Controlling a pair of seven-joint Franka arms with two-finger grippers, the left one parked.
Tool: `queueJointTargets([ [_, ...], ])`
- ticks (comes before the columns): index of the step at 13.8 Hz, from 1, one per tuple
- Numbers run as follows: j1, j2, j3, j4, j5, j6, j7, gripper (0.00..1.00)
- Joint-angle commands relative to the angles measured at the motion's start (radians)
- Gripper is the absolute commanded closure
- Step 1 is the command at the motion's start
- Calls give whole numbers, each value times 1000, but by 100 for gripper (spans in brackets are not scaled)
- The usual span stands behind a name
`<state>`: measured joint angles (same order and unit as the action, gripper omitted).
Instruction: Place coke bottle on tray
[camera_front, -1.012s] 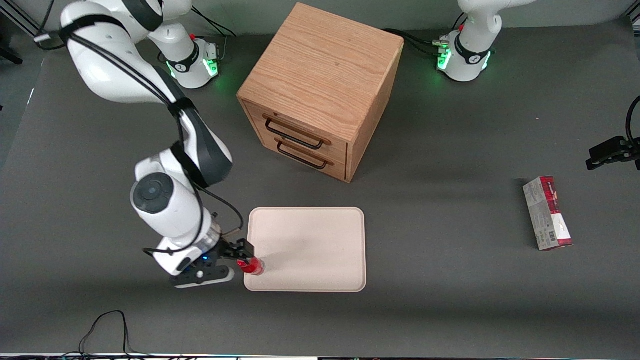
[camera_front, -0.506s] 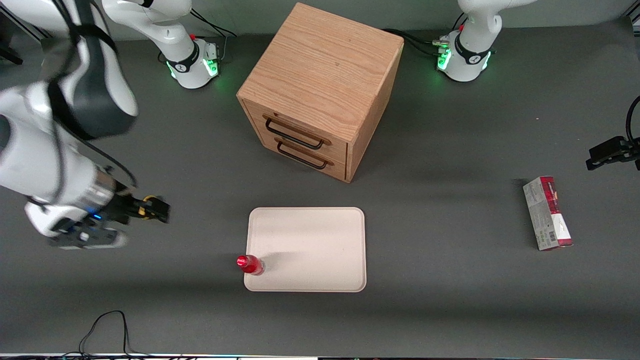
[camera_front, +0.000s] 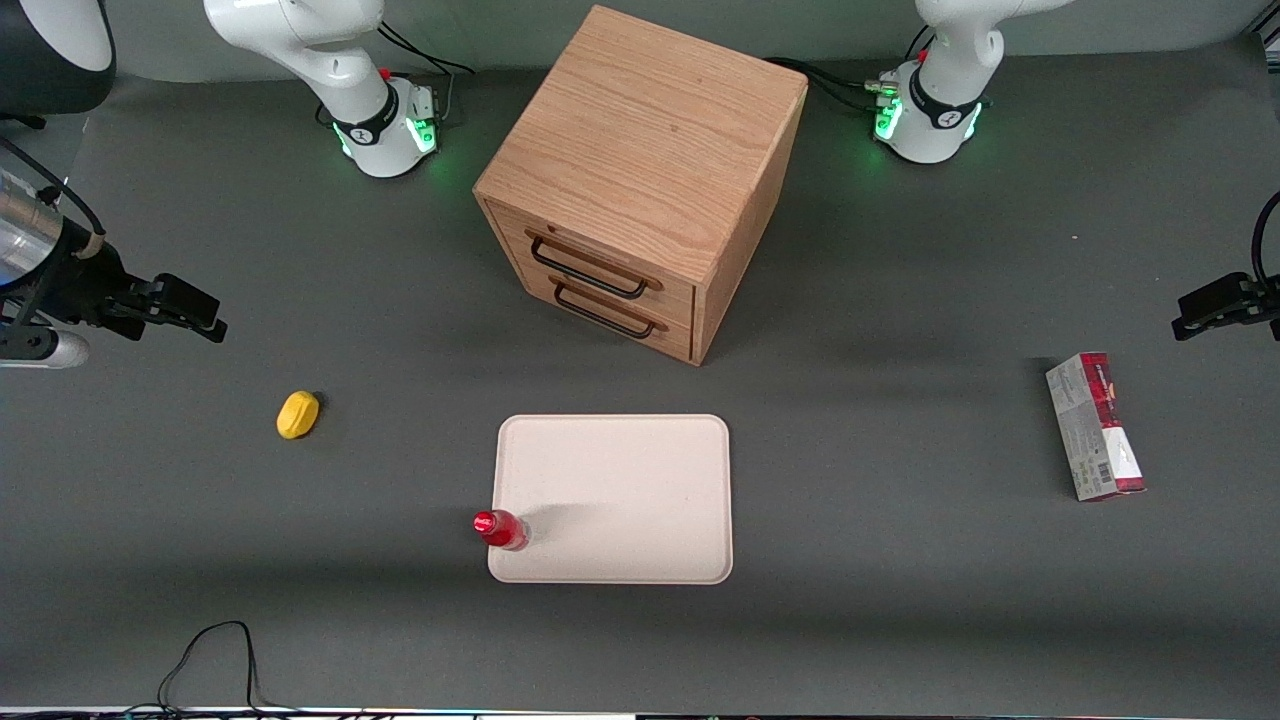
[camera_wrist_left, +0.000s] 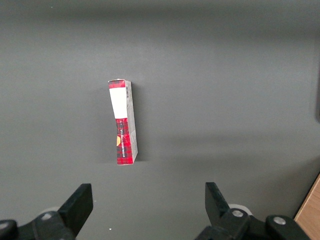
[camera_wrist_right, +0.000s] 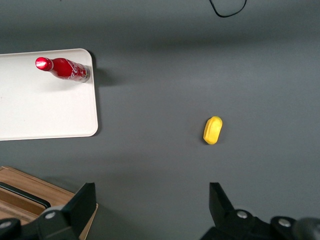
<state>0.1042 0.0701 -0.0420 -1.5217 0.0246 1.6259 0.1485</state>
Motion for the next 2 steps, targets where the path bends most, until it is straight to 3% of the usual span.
queueJointTargets([
  [1,5,-18,-13,-29,25,5,-17,0],
  [2,2,-18,-13,-29,26,5,-15,0],
])
